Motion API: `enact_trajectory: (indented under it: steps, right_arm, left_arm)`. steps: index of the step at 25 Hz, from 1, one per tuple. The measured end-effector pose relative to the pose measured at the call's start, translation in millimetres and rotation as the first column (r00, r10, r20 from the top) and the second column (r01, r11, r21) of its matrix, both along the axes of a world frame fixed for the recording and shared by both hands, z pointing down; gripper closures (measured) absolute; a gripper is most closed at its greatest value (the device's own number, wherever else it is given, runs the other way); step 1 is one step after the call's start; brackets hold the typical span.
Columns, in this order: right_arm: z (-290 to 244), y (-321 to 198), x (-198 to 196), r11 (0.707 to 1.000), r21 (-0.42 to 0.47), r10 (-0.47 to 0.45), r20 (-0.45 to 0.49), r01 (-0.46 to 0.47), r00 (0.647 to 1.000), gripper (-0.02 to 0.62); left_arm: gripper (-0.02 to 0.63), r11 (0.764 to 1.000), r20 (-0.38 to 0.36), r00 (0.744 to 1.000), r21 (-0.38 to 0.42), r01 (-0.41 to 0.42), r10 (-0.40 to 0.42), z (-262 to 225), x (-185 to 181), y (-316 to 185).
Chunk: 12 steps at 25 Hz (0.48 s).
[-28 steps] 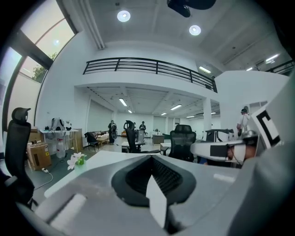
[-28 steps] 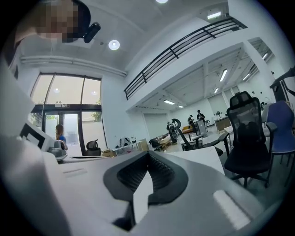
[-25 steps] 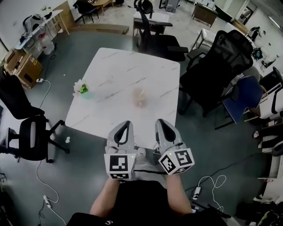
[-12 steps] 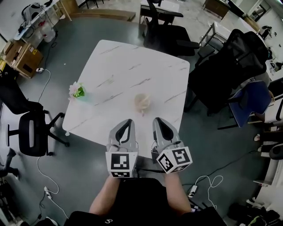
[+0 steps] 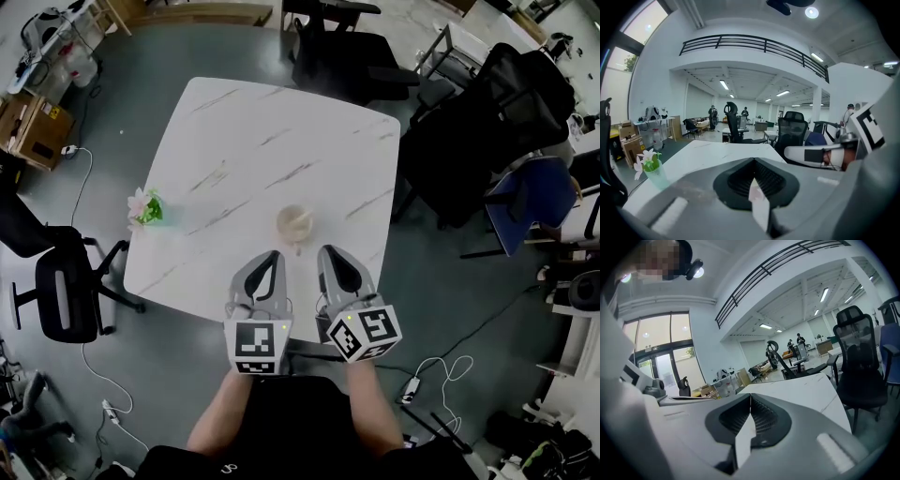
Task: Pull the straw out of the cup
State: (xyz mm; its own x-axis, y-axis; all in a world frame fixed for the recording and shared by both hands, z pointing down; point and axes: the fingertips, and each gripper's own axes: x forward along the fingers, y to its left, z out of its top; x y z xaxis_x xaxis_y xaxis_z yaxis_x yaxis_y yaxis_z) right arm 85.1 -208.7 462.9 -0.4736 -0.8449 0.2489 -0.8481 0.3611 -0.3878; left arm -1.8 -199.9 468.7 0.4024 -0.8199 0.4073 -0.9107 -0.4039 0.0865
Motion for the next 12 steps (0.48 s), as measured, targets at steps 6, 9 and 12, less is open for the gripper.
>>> enact_trajectory:
  steps: [6,9,12]
  right_arm:
    - [18.8,-19.0,1.2,0.999,-0.037,0.009,-0.003,-0.009,1.0,0.589]
    - [27.4,-24.8,-0.5,0.998,-0.056,0.005,-0.004,-0.005,1.0,0.586]
    - [34.4,-31.9,-2.2,0.997,-0.076,-0.003,-0.003,0.002,1.0,0.567]
  left_arm:
    - [0.606,0.999,0.007,1.0,-0.036,-0.01,0.01,17.2,0.3,-13.9]
    - [0.606,0.999,0.008,1.0,-0.053,-0.006,0.007,23.9,-1.9,-17.9]
    - [0.606,0.998,0.009,1.0,-0.064,-0.004,0.005,27.3,-3.2,-22.6]
